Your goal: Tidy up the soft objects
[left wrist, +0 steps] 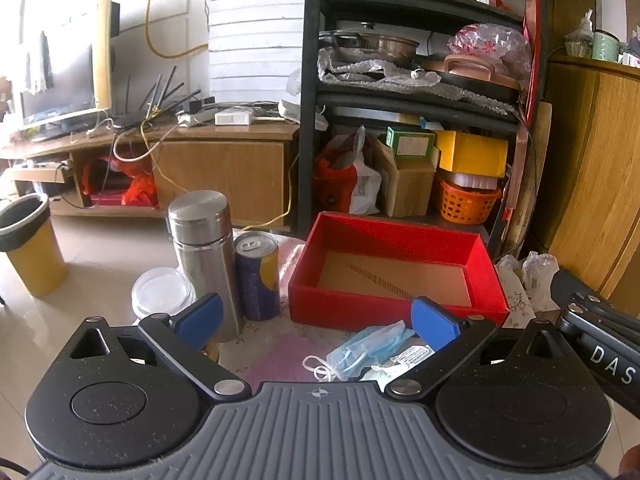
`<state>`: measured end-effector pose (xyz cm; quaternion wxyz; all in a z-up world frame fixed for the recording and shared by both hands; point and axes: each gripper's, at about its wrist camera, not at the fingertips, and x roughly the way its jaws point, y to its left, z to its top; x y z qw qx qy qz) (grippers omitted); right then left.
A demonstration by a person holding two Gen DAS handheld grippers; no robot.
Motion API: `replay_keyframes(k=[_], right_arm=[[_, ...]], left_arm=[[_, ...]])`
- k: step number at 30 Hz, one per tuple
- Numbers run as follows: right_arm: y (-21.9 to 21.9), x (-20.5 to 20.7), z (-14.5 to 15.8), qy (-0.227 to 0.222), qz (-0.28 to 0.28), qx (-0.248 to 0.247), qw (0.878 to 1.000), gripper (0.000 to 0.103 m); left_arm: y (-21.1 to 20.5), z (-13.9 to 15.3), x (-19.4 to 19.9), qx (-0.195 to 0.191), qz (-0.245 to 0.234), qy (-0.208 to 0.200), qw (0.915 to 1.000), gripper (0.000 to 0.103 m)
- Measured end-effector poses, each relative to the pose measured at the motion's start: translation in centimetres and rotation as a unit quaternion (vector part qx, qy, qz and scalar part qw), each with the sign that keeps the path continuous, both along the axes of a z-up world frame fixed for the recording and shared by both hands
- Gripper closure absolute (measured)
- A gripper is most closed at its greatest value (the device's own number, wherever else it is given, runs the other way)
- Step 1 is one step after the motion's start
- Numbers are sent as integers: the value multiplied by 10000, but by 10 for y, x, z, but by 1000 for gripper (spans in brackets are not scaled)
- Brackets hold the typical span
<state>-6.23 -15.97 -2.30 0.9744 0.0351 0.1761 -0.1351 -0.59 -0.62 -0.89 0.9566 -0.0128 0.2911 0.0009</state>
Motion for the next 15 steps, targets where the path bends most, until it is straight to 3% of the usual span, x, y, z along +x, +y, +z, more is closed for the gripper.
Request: replay_keyframes(k=[9,15], right_arm=[[0,1,1,115,245,-14,9996,24],[-2,5,-9,506,554,100,9971,24]], left_arm=[[35,3,-4,-97,-70,98,9999,6],[70,-18,-6,4,-224,435,9988,6]])
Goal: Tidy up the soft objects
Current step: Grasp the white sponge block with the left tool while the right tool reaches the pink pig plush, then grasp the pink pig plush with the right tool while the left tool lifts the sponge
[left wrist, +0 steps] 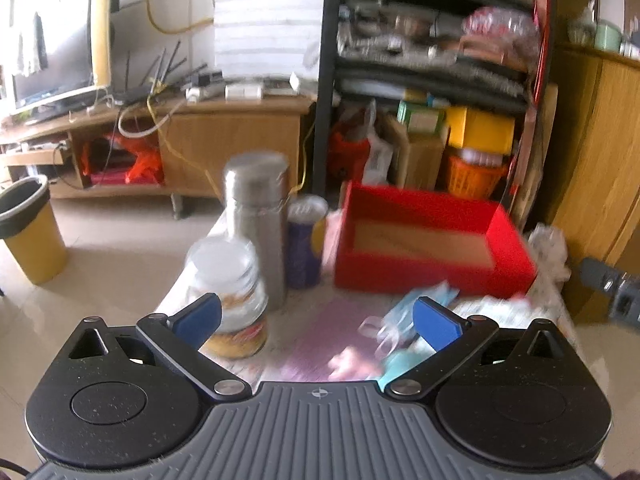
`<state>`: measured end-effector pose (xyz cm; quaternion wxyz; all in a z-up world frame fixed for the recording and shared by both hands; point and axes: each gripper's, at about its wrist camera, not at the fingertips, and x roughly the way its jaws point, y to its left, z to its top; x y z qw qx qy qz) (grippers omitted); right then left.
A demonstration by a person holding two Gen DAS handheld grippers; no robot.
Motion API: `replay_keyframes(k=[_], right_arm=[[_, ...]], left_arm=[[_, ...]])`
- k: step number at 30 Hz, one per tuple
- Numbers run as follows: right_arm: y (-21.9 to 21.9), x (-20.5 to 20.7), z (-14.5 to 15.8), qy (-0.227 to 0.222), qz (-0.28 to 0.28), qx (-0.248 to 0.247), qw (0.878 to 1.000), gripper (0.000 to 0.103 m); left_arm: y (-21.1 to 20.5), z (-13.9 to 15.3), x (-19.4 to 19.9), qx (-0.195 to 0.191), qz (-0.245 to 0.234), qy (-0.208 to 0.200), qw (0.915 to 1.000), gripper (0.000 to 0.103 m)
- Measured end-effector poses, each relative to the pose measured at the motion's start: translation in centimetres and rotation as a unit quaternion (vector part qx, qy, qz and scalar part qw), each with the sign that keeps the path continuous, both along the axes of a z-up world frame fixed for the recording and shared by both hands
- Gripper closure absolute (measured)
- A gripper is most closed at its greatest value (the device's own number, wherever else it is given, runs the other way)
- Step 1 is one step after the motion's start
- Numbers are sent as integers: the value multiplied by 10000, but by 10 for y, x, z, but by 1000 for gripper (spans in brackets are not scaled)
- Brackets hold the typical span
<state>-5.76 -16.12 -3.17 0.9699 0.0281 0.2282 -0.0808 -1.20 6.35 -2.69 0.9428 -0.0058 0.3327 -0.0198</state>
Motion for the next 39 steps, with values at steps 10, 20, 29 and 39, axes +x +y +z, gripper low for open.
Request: replay_keyframes(k=[10,20,29,39], right_arm=[[2,2,-21,556,271,-138,9980,24],[14,5,-23,684,540,-90,9962,24],[11,4,-23,732,555,6,9958,24],[15,11,-30,1111,804,424,9896,25]], left_arm=[[38,-58,2,-237,-47,1241,9920,7],[78,-102,27,-1726,1516,2306,9455,16],[99,-119,26,-2670,2243,2333,9077,38],[105,-99,20,-2946,2107,2090,9084,48]])
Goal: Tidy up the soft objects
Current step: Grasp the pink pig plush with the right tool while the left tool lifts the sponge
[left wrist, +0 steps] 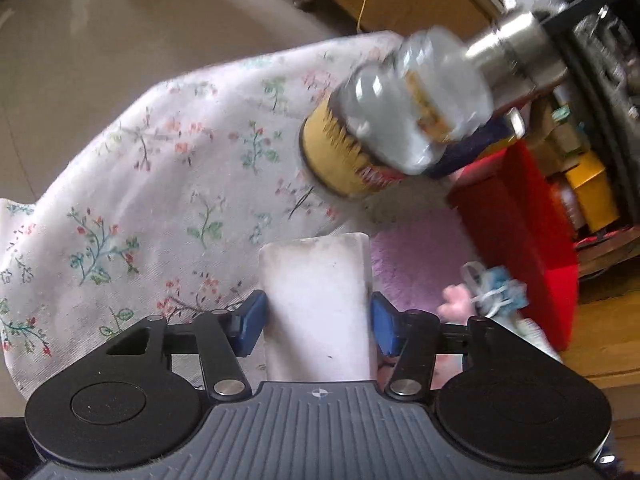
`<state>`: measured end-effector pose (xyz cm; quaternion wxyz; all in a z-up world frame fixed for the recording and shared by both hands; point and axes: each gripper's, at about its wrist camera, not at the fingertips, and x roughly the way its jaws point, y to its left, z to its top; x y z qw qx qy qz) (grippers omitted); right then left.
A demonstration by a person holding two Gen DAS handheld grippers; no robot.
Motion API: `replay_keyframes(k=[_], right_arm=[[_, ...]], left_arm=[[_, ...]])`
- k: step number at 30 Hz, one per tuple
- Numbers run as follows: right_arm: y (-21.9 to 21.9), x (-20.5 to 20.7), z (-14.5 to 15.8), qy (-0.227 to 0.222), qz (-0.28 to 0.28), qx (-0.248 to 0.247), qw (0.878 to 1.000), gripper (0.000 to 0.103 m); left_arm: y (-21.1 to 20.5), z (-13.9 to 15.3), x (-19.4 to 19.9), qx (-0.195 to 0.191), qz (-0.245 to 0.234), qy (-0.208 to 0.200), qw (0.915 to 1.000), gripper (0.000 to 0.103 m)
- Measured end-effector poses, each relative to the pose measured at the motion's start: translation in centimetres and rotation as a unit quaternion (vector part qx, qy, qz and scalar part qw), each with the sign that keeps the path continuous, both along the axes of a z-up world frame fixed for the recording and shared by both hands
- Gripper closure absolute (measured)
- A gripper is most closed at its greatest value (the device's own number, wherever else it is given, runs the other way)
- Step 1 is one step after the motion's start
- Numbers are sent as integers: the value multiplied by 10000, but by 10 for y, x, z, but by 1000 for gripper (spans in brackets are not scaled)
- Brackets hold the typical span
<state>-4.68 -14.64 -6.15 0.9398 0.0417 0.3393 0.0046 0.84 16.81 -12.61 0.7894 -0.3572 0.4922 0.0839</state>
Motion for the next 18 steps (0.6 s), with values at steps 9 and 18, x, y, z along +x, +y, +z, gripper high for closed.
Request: replay_keyframes(k=[9,18], right_arm=[[30,22,-25,1034,335,966,9894,25],[65,51,-67,2285,148,1981,9531,28]], left_arm=[[-11,53,-13,804,-500,-931,9911,47],[-11,52,-14,921,-757,-1036,9875,46]])
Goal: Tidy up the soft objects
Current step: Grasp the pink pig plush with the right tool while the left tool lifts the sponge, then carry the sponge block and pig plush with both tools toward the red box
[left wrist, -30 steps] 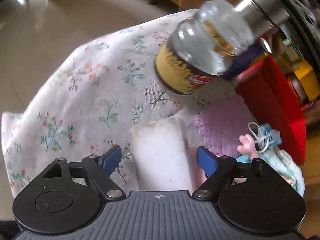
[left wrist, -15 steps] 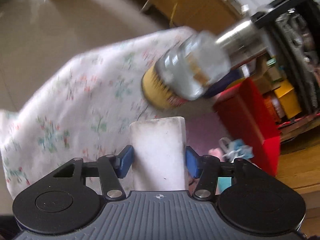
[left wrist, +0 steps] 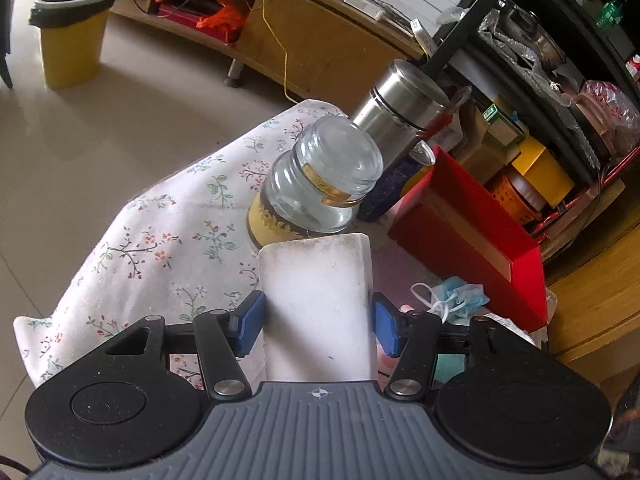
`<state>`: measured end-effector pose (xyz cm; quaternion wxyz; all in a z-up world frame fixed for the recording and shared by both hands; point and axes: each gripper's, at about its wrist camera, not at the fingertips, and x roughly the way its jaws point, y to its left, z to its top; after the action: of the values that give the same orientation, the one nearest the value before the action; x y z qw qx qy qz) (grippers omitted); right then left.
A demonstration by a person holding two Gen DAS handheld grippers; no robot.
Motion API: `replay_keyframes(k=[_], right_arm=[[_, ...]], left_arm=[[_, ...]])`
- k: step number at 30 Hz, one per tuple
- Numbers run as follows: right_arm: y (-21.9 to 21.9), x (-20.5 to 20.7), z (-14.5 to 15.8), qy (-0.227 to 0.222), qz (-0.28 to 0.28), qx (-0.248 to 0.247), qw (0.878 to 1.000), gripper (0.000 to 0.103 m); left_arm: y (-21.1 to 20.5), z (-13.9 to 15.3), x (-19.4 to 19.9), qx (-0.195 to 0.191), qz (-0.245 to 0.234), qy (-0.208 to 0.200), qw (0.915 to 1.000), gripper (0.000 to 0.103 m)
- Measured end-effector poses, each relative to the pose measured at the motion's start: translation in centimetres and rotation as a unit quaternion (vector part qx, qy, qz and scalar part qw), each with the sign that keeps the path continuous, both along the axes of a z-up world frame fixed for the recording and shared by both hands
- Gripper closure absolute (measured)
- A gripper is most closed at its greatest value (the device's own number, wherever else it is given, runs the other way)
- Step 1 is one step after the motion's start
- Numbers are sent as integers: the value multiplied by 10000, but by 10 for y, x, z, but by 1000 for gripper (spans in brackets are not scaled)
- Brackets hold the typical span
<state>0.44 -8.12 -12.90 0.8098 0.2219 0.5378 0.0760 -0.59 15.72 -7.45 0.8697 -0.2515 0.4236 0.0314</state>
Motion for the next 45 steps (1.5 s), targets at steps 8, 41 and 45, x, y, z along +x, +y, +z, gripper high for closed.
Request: replay_keyframes(k=[8,41,45], right_arm=[[19,22,-19,405,-389,287,9980,28],[-36,-19,12,9,-7,1650,9863,54],[-55,-27,28,-218,-143,1832,9827,54]], left_arm=[[6,0,-4,23,-71,-1,10000,46],[-18,18,-4,224,-391,-266,9986,44],[-25,28,-3,270,-443,-435,9977,44]])
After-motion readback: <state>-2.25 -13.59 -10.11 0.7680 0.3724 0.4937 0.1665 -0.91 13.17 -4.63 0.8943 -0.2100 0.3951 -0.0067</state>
